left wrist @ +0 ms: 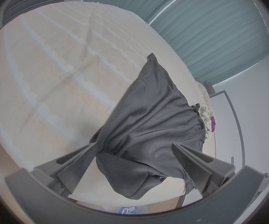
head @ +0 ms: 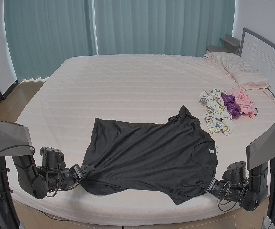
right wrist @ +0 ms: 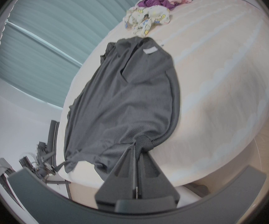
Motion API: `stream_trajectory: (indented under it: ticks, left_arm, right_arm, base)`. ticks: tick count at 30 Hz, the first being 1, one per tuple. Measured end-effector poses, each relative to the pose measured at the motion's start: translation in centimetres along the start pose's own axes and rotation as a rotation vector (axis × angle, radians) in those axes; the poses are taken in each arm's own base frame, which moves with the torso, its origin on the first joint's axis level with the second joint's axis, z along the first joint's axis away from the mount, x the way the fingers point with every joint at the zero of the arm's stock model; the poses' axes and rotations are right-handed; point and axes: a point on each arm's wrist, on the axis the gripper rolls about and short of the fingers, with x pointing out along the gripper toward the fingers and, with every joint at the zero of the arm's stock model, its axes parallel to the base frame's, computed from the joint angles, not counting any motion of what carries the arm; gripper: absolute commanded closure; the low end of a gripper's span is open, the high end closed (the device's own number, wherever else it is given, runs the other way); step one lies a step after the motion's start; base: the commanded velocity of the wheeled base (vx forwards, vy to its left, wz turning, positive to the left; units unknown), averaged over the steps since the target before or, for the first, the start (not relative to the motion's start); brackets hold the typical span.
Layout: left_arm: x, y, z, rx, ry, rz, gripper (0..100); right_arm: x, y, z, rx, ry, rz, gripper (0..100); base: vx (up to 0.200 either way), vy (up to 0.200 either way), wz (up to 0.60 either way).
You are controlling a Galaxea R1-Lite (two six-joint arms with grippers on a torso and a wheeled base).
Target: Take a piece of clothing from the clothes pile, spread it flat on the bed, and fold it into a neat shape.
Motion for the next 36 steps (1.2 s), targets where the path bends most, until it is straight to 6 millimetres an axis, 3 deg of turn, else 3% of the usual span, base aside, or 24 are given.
stream_trajectory:
  ticks: [11,23,36]
  left_arm:
    - [1.0,-0.2,-0.3,0.02,-0.058,0.023,0]
    - [2.1,-0.9,-1.7,0.064,-0.078,0.012,0]
    - [2.2,-0.1,-2.2,0.176,-0.125,0.121,0]
  right_arm:
    - [-0.8,-0.4,4.7,0.087,-0.164,0.061,100]
    - [0.5,-0.4,6.3,0.092,-0.201,0.1,100]
    - [0.9,-1.2,7.6,0.116,-0.269,0.071,100]
  base:
    - [0.0,0.0,0.0]
    - [0.0,0.0,0.0]
    - [0.0,0.0,0.0]
